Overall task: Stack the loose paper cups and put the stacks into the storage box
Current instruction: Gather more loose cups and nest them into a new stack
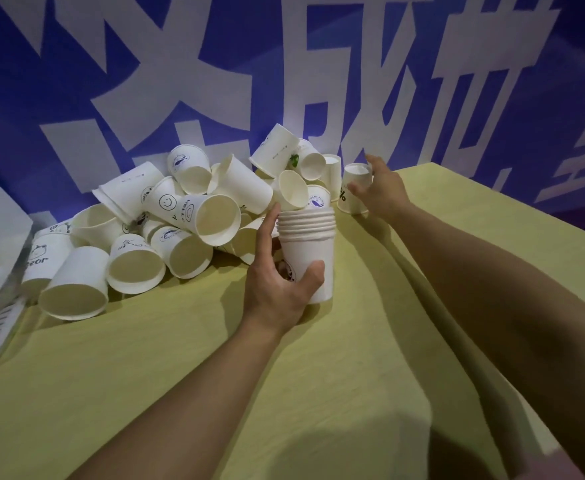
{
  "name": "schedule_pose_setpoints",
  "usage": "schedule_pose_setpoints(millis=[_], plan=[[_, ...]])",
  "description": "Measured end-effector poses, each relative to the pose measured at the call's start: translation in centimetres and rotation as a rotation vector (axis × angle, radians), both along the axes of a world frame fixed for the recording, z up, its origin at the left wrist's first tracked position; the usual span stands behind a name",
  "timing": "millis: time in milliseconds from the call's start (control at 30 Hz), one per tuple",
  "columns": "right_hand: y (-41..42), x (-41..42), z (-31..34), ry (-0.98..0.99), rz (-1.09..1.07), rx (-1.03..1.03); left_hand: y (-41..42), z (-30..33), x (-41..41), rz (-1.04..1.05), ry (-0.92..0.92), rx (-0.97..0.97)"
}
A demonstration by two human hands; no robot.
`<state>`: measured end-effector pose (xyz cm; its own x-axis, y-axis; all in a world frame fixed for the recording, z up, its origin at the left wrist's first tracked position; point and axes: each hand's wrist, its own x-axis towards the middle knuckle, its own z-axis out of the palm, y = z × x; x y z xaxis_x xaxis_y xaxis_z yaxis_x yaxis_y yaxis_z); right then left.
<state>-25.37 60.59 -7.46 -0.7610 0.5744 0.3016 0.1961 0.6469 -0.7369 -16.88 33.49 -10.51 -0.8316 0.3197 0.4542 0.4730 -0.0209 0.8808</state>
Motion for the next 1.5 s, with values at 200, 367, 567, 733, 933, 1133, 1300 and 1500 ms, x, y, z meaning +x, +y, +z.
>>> schedule_pose_setpoints(millis=[200,367,567,733,933,1133,1300,1500], plan=[[-1.3,4.4,2.8,0.405,-0.012,-0.183,-0.1,0.2,0.4,-0.028,0.026,-0.01],[-6.3,11.0,4.6,0.428,0.323,-0.244,-0.3,0.3,0.9,-0.133,0.039,-0.09],[-10.4,13.9,4.7,0.31,0.393,-0.464,-0.4,0.5,1.2,-0.159,0.096,-0.17],[-10.5,13.6,4.3,0.206,0.447,-0.392,-0.4,0.6,1.1,-0.157,0.011,-0.115],[-10.6,13.5,3.3,0.189,0.533,-0.25,-0.4,0.1,0.5,-0.103,-0.035,0.027],[-8.9,10.5,3.1,0.178,0.427,-0.176,-0.2,0.2,0.4,-0.077,-0.039,0.058],[-4.8,2.6,2.8,0.143,0.092,-0.001,-0.2,0.5,0.3,-0.049,-0.068,0.142],[-1.9,-3.9,1.8,-0.046,0.117,0.139,0.1,0.2,-0.3,-0.037,-0.065,0.154]])
